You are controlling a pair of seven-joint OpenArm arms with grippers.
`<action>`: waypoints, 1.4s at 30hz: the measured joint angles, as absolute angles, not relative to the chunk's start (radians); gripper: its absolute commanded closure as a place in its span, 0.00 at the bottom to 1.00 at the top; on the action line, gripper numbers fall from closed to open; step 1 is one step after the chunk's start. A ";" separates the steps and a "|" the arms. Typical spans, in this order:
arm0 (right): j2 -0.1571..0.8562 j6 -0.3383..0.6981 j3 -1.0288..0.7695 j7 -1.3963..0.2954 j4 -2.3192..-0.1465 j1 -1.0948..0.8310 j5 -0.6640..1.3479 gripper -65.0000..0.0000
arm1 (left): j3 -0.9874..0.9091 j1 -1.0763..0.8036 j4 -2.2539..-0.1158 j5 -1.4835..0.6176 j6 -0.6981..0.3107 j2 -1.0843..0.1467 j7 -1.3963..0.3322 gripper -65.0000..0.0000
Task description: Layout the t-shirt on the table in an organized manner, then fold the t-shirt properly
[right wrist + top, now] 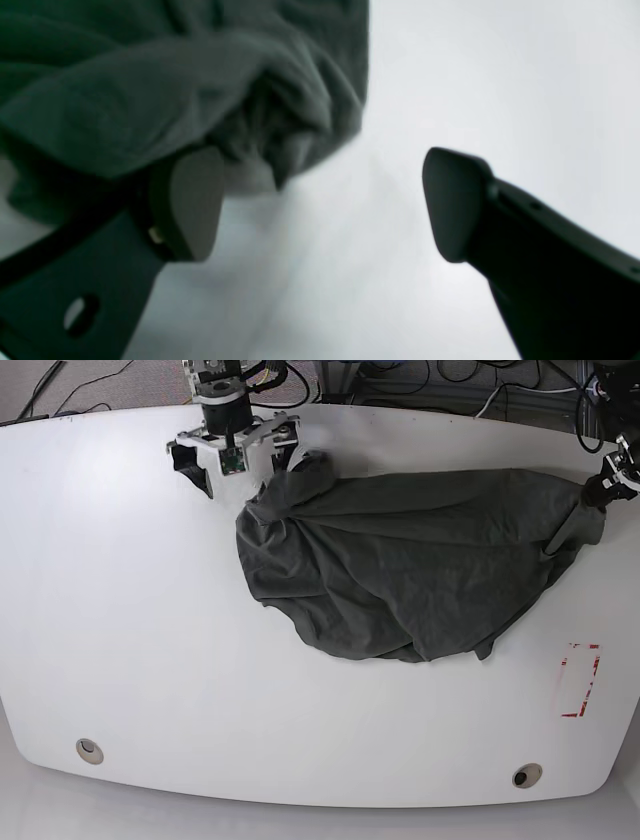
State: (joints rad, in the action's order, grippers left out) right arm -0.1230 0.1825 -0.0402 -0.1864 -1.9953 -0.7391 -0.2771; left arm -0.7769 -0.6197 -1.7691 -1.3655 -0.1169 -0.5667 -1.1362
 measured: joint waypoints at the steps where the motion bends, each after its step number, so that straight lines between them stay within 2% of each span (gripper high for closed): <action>1: -0.118 0.184 -0.041 -0.186 -1.994 -0.755 -0.261 0.08 | -0.788 -0.627 -1.769 -1.366 -0.117 -0.566 -1.137 1.00; 7: -0.077 0.192 -0.037 -0.191 -1.988 -0.814 -0.154 0.08 | -0.880 -0.663 -1.769 -1.340 -0.117 -0.566 -1.139 1.00; 16: -0.077 0.189 -0.137 -0.184 -1.990 -0.810 -0.149 0.08 | -1.024 -0.661 -1.769 -1.330 -0.117 -0.568 -1.193 1.00; 29: -0.033 0.208 -0.282 -0.189 -1.996 -0.726 -0.149 0.08 | -1.024 -0.651 -1.771 -1.330 -0.117 -0.564 -1.200 1.00; 31: -0.029 0.237 -0.284 -0.188 -1.996 -0.693 -0.149 0.08 | -1.024 -0.651 -1.771 -1.332 -0.117 -0.563 -1.200 1.00; 36: -0.032 0.395 -0.267 -0.211 -1.996 -0.585 -0.090 0.08 | -1.024 -0.651 -1.772 -1.332 -0.117 -0.554 -1.200 1.00; 42: -0.034 0.579 -0.146 -0.384 -2.007 -0.475 -0.027 0.08 | -1.024 -0.651 -1.772 -1.333 -0.117 -0.550 -1.204 1.00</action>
